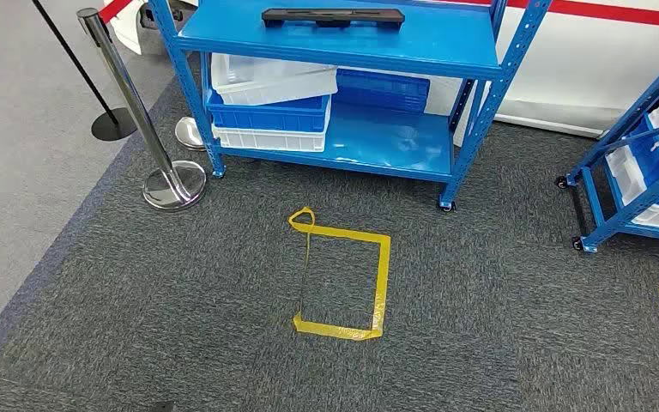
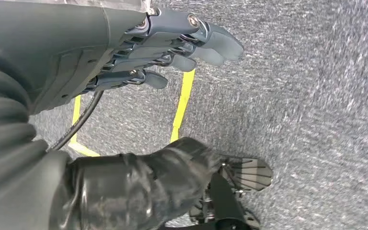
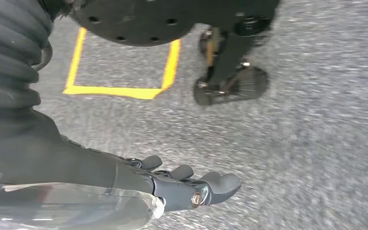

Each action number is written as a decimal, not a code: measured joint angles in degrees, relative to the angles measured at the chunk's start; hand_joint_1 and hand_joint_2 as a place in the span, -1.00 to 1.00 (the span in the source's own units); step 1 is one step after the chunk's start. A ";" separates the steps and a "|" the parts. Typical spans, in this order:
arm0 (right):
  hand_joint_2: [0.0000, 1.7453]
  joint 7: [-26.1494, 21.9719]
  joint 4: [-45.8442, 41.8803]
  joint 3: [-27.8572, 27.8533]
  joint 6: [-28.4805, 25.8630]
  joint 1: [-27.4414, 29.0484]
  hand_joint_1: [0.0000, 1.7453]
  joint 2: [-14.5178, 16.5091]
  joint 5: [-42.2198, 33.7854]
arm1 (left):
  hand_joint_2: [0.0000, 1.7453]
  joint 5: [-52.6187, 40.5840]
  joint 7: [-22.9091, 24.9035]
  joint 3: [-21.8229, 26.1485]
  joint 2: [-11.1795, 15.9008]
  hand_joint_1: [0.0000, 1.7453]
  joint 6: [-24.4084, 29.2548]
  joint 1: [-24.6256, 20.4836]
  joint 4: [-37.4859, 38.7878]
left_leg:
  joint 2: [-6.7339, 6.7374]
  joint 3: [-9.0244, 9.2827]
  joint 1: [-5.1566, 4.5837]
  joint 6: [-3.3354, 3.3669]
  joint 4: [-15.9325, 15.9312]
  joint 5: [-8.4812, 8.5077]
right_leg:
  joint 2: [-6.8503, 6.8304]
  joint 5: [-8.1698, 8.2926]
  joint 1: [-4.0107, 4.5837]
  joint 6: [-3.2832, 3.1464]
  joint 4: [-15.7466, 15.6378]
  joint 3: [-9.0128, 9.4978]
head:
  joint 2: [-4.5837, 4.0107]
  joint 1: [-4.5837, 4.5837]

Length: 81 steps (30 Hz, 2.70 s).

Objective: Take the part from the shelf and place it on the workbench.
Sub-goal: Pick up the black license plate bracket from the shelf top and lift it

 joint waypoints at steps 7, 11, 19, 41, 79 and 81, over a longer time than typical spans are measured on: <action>1.00 -5.36 0.02 3.80 -2.61 -3.15 -1.00 -1.41 -6.60 | 1.00 6.05 -1.60 -3.58 0.36 -1.00 3.29 -1.60 0.72 | -0.01 0.00 0.00 0.01 0.00 0.03 | -0.01 0.01 0.00 0.01 0.01 0.06 | 0.00 0.01; 1.00 -8.28 -2.38 5.43 -5.34 -5.24 -1.00 -2.53 -7.78 | 1.00 9.35 -2.56 -5.31 0.53 -1.00 5.22 -2.35 1.04 | -0.02 0.01 0.00 0.01 0.01 0.05 | -0.01 0.03 0.00 0.02 0.01 0.11 | 0.00 0.01; 1.00 -8.68 -11.24 7.63 -10.55 -9.51 -1.00 -4.56 -2.71 | 1.00 14.15 -4.42 -9.65 1.13 -1.00 8.13 -3.86 1.85 | 0.00 0.04 0.00 0.02 0.03 0.06 | 0.00 0.04 0.01 0.02 0.02 0.11 | 0.00 0.00; 1.00 0.69 -38.47 14.54 -9.19 -24.89 -1.00 -6.49 19.34 | -0.50 19.27 -9.30 -18.04 2.55 -1.00 14.79 -7.17 2.92 | -0.06 -0.04 0.00 -0.04 0.04 0.20 | -0.05 0.09 0.07 0.00 0.09 0.12 | 0.00 0.00; 1.00 14.22 -66.40 41.83 8.39 -55.80 -1.00 -3.62 76.30 | -1.00 21.34 -17.99 -24.08 3.66 -1.00 14.56 -11.77 3.69 | -0.14 0.02 -0.06 0.46 -0.33 0.42 | -0.08 0.29 -0.06 0.37 -0.35 0.06 | 0.00 -0.02; 1.00 14.66 -67.62 43.16 9.88 -57.20 -1.00 -3.14 79.65 | -1.00 21.37 -18.76 -24.23 3.73 -1.00 13.72 -12.16 3.73 | -0.05 0.80 0.29 0.85 -1.80 1.04 | -0.01 -0.38 -0.02 0.64 0.70 -0.37 | 0.00 0.16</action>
